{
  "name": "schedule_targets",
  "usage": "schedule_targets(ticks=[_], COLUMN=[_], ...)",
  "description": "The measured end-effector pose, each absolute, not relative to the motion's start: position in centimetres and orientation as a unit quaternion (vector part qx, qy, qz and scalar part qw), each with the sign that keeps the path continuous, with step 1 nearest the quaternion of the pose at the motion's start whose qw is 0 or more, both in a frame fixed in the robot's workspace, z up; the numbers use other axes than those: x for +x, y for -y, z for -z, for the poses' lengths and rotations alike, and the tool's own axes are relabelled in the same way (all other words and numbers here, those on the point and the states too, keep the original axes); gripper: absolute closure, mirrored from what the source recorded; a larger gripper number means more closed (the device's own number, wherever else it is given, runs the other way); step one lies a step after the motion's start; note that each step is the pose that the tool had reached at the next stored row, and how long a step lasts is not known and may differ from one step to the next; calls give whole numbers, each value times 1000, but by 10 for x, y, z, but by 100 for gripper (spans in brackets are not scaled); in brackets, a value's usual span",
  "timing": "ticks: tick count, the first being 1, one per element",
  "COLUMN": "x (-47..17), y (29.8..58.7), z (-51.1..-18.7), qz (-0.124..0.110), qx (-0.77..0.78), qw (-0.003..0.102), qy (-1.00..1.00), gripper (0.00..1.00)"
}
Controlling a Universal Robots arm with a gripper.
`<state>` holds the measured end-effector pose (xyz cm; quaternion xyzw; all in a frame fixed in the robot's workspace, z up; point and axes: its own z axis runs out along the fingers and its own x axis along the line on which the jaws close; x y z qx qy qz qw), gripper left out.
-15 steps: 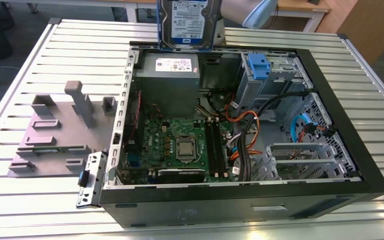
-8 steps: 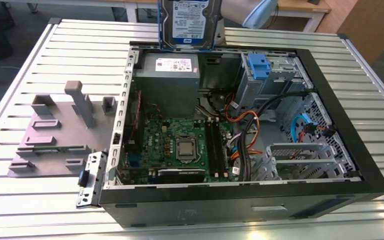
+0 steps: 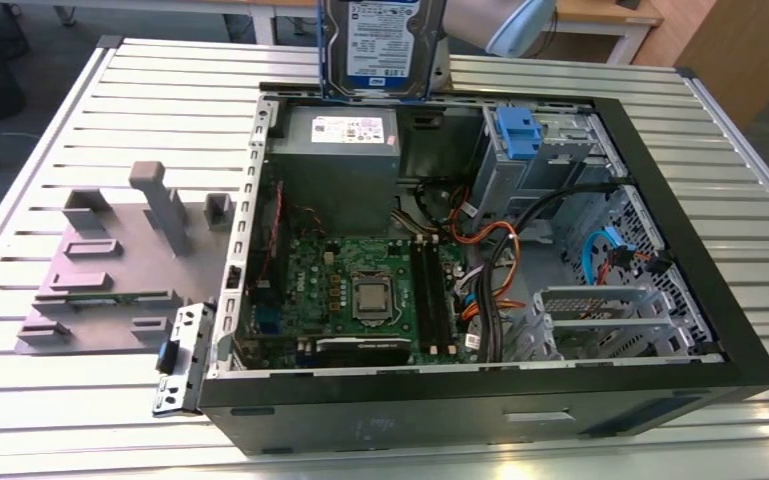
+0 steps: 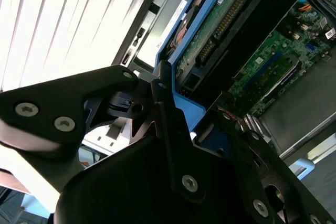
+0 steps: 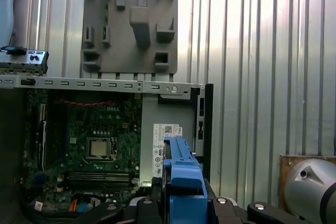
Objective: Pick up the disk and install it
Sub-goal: 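Pick up the disk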
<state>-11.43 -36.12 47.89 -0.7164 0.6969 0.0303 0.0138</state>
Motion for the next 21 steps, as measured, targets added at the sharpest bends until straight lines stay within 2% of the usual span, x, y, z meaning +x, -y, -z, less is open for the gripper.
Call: schedule_targets(ticks=[21], x=[-109], y=[361], z=[-479], qz=[-30], qx=[-716], qw=[14], qy=[-697], gripper=[63])
